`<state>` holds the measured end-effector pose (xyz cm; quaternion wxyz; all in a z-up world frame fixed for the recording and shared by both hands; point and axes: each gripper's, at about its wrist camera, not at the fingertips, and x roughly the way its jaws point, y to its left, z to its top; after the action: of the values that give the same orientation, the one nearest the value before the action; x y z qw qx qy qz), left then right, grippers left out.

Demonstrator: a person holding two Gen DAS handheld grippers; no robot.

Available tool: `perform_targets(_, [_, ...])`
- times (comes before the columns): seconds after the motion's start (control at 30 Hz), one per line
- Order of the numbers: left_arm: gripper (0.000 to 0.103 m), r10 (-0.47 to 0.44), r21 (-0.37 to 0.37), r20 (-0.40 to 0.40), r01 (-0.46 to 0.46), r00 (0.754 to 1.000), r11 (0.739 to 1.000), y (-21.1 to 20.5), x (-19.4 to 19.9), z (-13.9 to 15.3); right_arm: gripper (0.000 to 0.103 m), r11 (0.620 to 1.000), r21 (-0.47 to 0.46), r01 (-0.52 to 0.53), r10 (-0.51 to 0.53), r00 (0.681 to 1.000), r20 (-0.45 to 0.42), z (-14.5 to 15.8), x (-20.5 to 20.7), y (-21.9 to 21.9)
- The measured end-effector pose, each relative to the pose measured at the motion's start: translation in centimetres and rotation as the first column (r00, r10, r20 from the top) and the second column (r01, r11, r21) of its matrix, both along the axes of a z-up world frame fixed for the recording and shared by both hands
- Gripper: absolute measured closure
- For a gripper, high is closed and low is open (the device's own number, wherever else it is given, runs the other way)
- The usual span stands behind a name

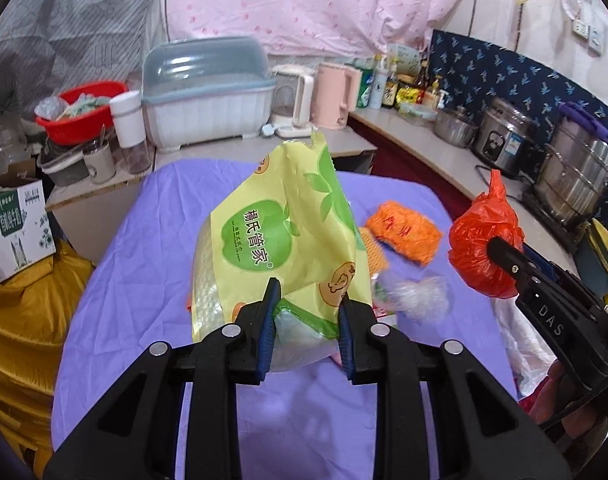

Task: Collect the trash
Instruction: 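Grasp the yellow-green tissue pack with the left tool while the right tool grasps the red bag, then carry the tissue pack and red bag over the white trash bin with both tools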

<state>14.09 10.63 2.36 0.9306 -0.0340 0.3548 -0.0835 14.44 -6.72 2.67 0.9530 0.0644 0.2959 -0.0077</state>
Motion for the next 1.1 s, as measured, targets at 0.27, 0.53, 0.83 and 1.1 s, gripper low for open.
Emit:
perform_targets(0.27, [0.078, -0.118, -0.024, 0.079, 0.12, 0.99, 0.992, -4.8, -2.7, 3.7, 0.073, 0.992, -0.003, 0.125, -0.125, 0.99, 0.058, 2.6, -4.8, -5.2])
perform_targets(0.53, [0.078, -0.31, -0.038, 0.077, 0.313, 0.948, 0.949, -13.5, -4.5, 4.5, 0.073, 0.952, 0.011, 0.306, -0.307, 0.95, 0.057, 2.3, -10.0, -13.4])
perform_targets(0.83, [0.078, -0.51, -0.04, 0.042, 0.511, 0.859, 0.858, -24.3, -5.6, 3.1, 0.073, 0.894, 0.044, 0.446, -0.446, 0.895, 0.004, -0.7, -13.6, -21.3])
perform_targets(1.1, [0.077, -0.601, -0.051, -0.012, 0.6, 0.799, 0.799, -31.6, -4.3, 0.3, 0.073, 0.865, 0.082, 0.495, -0.494, 0.869, -0.04, -3.3, -13.2, -26.4])
